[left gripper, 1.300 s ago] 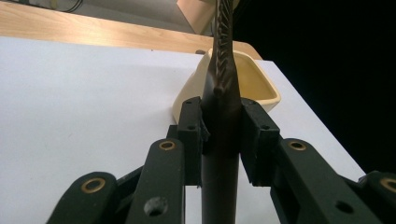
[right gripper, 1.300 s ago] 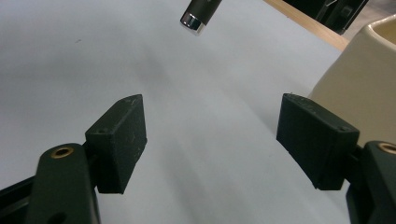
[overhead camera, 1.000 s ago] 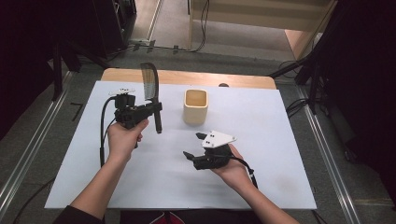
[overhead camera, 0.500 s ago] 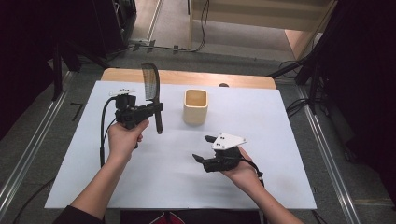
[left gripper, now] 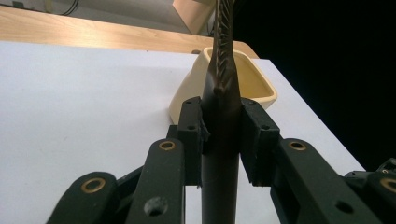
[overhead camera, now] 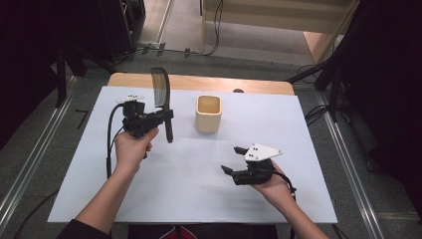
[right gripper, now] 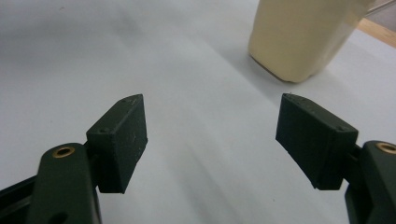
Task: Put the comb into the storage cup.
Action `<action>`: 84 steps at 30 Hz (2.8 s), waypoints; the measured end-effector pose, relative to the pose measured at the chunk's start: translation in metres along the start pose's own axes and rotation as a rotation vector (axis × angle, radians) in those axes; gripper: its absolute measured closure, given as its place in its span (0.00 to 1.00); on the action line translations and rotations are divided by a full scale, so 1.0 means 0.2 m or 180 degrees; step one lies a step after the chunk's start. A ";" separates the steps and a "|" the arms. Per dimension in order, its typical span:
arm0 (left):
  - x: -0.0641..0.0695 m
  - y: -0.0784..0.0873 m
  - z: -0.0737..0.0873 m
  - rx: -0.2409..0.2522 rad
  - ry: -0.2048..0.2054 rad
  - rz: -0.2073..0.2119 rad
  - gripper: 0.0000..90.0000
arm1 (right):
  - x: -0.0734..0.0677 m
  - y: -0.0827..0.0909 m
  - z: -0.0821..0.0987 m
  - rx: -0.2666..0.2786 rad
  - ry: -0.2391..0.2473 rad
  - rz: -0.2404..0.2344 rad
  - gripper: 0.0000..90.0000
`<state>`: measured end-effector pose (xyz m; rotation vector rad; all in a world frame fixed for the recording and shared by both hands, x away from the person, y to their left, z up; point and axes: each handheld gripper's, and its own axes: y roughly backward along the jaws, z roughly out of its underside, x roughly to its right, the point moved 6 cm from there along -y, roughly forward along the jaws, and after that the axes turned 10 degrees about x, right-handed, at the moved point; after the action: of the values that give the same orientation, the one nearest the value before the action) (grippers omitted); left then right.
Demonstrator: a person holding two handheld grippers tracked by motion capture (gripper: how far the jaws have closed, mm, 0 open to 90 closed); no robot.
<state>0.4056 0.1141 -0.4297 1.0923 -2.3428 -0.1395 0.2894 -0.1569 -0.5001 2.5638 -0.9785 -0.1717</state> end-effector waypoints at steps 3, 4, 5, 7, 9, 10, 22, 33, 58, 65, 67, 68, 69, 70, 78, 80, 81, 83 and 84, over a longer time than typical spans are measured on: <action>0.00 0.00 0.00 -0.0005 -0.0015 -0.0001 0.81 | 0.02 0.03 0.02 -0.0019 0.0005 0.0043 0.25; 0.00 0.00 0.00 -0.0001 -0.0014 -0.0003 0.81 | 0.03 0.04 0.03 -0.0021 0.0005 0.0061 0.25; 0.00 0.00 0.00 0.0001 -0.0013 -0.0001 0.81 | 0.04 0.05 0.04 -0.0032 -0.0009 0.0079 0.25; 0.00 0.00 0.00 0.0012 -0.0008 0.0004 0.81 | 0.05 0.08 0.06 -0.0052 -0.0015 0.0112 0.25; 0.00 0.00 0.00 0.0013 -0.0013 -0.0003 0.81 | 0.07 0.10 0.07 -0.0068 -0.0023 0.0140 0.25; 0.00 0.00 0.00 0.0020 -0.0012 0.0002 0.81 | 0.07 0.11 0.08 -0.0074 -0.0022 0.0135 0.25; -0.01 -0.02 -0.01 0.0072 -0.0059 -0.0010 0.81 | 0.12 0.20 0.16 -0.0148 -0.0052 0.0231 0.25; 0.02 -0.08 -0.05 0.0152 -0.0126 0.0054 0.81 | 0.14 0.25 0.19 -0.0170 -0.0143 0.0267 0.25; 0.17 -0.26 -0.20 0.0271 -0.0230 0.0289 0.81 | 0.13 0.23 0.19 -0.0180 -0.0148 0.0180 0.25; 0.21 -0.30 -0.24 0.0297 -0.0288 0.0302 0.81 | 0.13 0.22 0.19 -0.0181 -0.0120 0.0157 0.25; 0.21 -0.30 -0.24 0.0304 -0.0306 0.0298 0.81 | 0.13 0.23 0.19 -0.0168 -0.0144 0.0173 0.25; 0.22 -0.31 -0.25 0.0316 -0.0304 0.0297 0.81 | 0.13 0.23 0.19 -0.0168 -0.0144 0.0173 0.25; 0.22 -0.31 -0.26 0.0338 -0.0300 0.0307 0.81 | 0.13 0.23 0.19 -0.0152 -0.0145 0.0184 0.25; 0.22 -0.31 -0.26 0.0338 -0.0300 0.0307 0.81 | 0.13 0.23 0.19 -0.0152 -0.0145 0.0184 0.25; 0.25 -0.36 -0.30 0.0394 -0.0341 0.0320 0.81 | 0.13 0.24 0.19 -0.0147 -0.0168 0.0178 0.25; 0.26 -0.37 -0.31 0.0406 -0.0356 0.0318 0.81 | 0.13 0.24 0.19 -0.0144 -0.0168 0.0178 0.25; 0.27 -0.38 -0.31 0.0407 -0.0378 0.0328 0.81 | 0.13 0.24 0.19 -0.0133 -0.0160 0.0179 0.25; 0.28 -0.39 -0.31 0.0415 -0.0372 0.0330 0.81 | 0.14 0.24 0.19 -0.0134 -0.0153 0.0185 0.25; 0.28 -0.40 -0.32 0.0413 -0.0375 0.0336 0.81 | 0.14 0.24 0.19 -0.0130 -0.0146 0.0191 0.25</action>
<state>0.4632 0.0284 -0.3768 1.0433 -2.5395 -0.0133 0.2708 -0.2196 -0.5143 2.5003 -1.0565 -0.2322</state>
